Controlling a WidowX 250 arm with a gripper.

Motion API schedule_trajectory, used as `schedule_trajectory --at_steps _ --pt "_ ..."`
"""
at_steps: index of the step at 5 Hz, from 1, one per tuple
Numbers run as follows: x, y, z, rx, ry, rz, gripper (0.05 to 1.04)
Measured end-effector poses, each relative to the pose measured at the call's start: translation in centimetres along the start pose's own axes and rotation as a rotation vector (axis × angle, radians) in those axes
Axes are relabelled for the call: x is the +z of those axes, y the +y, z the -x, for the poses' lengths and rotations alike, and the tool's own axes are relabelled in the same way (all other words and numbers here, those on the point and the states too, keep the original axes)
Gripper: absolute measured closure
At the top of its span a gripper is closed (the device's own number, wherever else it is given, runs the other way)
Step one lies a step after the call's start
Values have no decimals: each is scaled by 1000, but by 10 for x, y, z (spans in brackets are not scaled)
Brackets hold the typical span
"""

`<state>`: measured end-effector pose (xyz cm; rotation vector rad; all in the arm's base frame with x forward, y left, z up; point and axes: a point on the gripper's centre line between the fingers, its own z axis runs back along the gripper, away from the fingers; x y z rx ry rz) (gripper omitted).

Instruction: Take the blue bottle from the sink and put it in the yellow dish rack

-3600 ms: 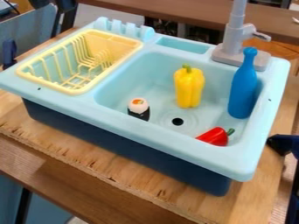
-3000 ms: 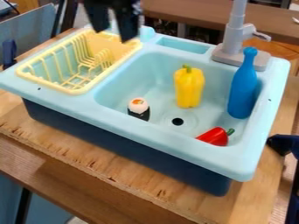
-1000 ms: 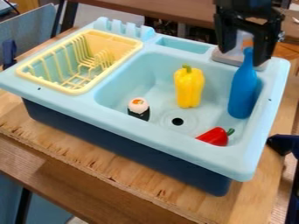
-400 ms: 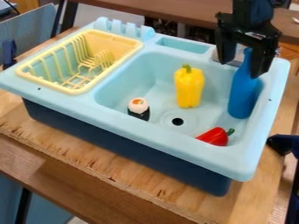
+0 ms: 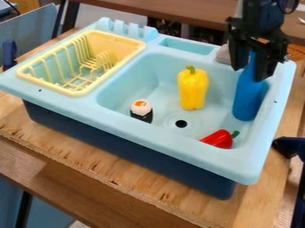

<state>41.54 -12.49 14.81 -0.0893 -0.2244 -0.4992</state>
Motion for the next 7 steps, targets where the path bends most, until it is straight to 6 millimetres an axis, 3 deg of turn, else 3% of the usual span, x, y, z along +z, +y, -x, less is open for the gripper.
schedule_trajectory --at_steps 1,2,3,5,6,7 --pt "1 -2 -1 -10 2 0 670" --pt "7 -1 2 -30 6 -14 745" --pt "28 -4 17 -67 23 -22 760" --pt "114 31 97 -20 28 12 760" --pt "123 47 125 29 -30 84 760" --pt "134 82 152 115 -35 96 761"
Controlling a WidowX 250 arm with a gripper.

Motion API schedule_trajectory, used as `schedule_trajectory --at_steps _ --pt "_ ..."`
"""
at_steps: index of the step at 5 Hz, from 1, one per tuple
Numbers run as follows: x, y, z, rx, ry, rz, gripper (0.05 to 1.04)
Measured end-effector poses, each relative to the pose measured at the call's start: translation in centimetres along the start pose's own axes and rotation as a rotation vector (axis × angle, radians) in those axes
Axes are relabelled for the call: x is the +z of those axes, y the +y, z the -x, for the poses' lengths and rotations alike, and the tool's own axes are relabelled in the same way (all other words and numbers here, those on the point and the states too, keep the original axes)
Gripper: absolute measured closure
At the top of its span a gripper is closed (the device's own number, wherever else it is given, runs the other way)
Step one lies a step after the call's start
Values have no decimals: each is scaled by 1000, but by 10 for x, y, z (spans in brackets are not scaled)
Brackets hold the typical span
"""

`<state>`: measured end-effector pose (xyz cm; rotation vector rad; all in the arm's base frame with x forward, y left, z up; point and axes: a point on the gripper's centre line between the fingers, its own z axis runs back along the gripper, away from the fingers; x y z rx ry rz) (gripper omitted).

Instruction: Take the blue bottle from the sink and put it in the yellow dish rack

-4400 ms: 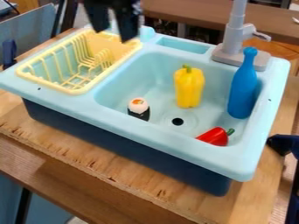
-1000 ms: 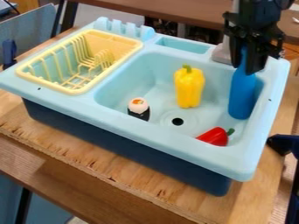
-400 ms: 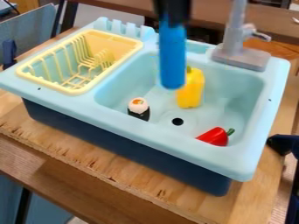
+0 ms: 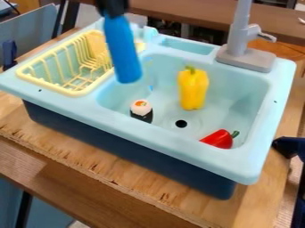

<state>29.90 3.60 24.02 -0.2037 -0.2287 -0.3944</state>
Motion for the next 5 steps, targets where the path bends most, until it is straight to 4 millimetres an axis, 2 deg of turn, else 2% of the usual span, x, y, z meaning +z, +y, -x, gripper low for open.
schedule_trajectory --at_steps 2,3,4,5 --pt "27 31 5 13 -18 -63 761" --pt "32 40 7 12 -1 -126 761" --pt "28 58 24 39 80 -249 761" --pt "20 72 51 82 113 -265 761"
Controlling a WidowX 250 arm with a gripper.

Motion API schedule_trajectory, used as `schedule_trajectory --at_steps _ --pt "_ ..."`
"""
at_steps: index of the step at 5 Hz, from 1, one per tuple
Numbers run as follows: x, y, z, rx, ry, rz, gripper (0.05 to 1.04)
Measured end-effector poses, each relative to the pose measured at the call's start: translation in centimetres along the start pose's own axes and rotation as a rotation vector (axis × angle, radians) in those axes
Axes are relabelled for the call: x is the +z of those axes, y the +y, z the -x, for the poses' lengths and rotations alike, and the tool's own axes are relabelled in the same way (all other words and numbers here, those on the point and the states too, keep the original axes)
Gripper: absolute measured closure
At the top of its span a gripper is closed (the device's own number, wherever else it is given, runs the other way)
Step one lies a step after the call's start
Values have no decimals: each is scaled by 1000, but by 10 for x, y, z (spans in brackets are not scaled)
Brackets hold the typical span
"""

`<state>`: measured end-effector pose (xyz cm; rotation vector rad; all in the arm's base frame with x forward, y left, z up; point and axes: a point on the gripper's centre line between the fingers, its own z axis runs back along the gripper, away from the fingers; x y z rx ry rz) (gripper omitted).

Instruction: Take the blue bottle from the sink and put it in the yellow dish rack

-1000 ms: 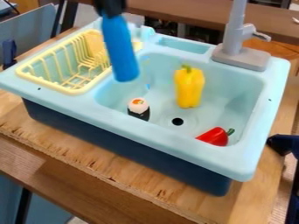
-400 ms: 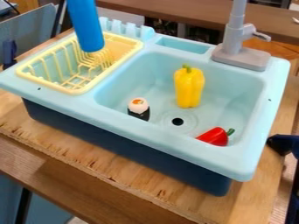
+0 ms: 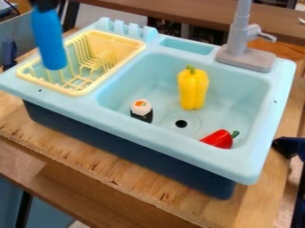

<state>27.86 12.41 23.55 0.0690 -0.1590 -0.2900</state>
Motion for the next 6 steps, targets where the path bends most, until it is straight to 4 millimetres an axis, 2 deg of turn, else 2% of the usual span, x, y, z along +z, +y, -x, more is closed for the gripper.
schedule_trajectory --at_steps 1,2,3,4,5,6 --pt "-18 20 16 65 -4 49 761" --pt "-29 37 8 84 -6 66 761" --pt "-65 49 3 90 37 130 761" --pt "-53 51 -11 63 -2 103 761" --pt "-54 44 -17 34 8 100 761" --pt "-67 39 -9 24 71 96 761"
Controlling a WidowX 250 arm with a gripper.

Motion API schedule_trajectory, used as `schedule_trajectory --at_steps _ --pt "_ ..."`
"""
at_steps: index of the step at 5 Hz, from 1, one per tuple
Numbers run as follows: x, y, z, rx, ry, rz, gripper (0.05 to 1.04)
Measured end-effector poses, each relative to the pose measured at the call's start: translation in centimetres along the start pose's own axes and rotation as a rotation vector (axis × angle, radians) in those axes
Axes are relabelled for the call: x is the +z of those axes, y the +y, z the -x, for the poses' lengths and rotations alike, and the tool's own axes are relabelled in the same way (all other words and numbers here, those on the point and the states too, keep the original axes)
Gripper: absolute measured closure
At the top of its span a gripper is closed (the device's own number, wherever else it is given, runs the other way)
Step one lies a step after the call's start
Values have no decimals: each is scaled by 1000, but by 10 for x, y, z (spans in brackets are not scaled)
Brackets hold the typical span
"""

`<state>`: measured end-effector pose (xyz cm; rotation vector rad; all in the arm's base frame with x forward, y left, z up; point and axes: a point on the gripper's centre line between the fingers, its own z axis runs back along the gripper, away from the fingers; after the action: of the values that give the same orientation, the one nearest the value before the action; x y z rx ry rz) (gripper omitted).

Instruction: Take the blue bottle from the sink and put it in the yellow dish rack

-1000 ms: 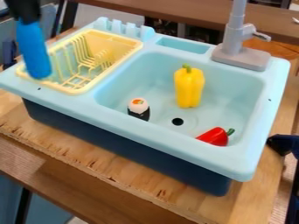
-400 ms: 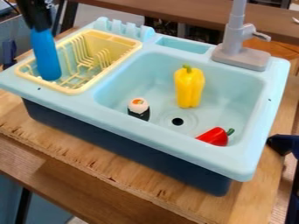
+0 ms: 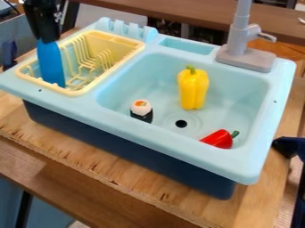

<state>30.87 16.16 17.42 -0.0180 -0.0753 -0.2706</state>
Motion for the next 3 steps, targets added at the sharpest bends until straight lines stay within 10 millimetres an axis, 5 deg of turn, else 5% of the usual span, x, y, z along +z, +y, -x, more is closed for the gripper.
schedule_trajectory --at_steps 2,3 --pt "-15 5 20 44 38 30 700" --pt "-15 6 25 68 24 65 395"
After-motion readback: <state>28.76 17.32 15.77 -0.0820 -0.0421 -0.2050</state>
